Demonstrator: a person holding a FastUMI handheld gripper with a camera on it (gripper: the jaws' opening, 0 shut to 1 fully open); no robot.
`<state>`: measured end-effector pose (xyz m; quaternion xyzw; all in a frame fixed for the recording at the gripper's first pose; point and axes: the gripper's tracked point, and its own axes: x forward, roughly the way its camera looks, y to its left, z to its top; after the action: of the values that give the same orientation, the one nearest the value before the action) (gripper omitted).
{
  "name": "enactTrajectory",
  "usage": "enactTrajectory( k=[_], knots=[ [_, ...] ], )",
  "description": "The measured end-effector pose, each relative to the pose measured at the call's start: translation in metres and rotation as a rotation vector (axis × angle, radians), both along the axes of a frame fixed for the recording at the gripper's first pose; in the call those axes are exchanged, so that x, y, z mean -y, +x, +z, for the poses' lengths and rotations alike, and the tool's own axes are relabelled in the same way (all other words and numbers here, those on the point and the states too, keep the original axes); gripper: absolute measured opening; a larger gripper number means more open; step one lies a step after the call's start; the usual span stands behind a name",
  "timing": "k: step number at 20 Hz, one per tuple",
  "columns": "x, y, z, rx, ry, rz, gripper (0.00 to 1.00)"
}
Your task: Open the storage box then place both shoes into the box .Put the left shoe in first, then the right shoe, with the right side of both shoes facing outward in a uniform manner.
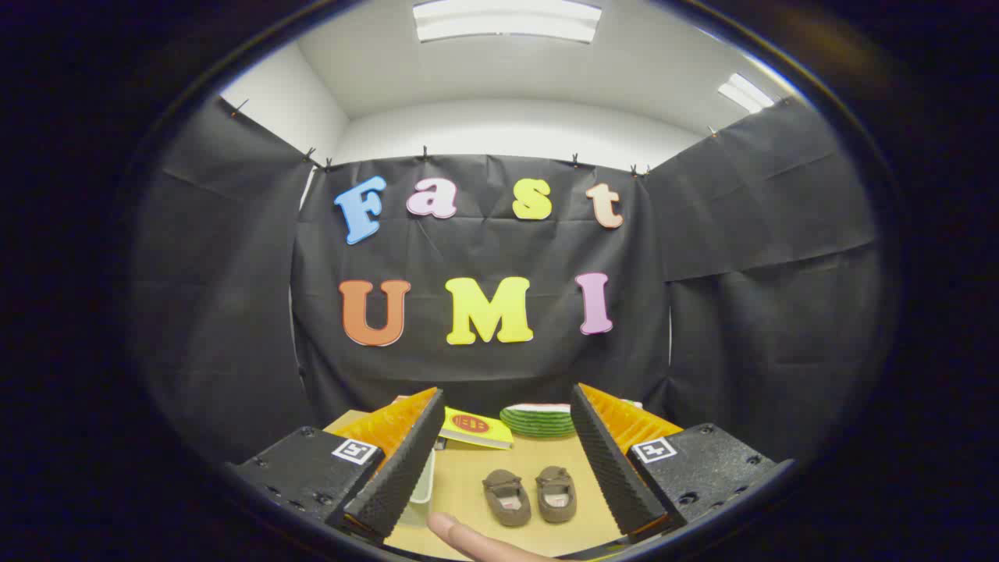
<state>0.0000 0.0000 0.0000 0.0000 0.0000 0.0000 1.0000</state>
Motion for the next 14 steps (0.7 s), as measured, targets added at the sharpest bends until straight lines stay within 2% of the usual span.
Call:
enactTrajectory(
  k=[9,14],
  knots=[
    [-0.004,-0.007,-0.003,0.015,-0.029,0.022,1.0],
    [-0.003,0.005,-0.014,-0.011,-0.034,0.018,1.0]
  ],
)
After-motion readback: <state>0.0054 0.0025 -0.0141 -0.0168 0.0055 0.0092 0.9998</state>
